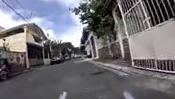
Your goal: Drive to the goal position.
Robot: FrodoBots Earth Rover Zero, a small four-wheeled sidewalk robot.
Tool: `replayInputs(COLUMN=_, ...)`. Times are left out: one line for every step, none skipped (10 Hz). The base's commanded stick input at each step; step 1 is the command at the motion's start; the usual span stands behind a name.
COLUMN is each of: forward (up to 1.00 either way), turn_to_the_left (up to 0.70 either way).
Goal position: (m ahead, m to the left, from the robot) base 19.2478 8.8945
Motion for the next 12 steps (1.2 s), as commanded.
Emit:
replayInputs(forward=1.0, turn_to_the_left=0.0)
replayInputs(forward=1.0, turn_to_the_left=0.0)
replayInputs(forward=1.0, turn_to_the_left=0.0)
replayInputs(forward=1.0, turn_to_the_left=0.0)
replayInputs(forward=1.0, turn_to_the_left=0.0)
replayInputs(forward=1.0, turn_to_the_left=0.0)
replayInputs(forward=1.0, turn_to_the_left=0.0)
replayInputs(forward=1.0, turn_to_the_left=0.0)
replayInputs(forward=1.0, turn_to_the_left=0.0)
replayInputs(forward=1.0, turn_to_the_left=0.0)
replayInputs(forward=1.0, turn_to_the_left=0.0)
replayInputs(forward=1.0, turn_to_the_left=0.0)
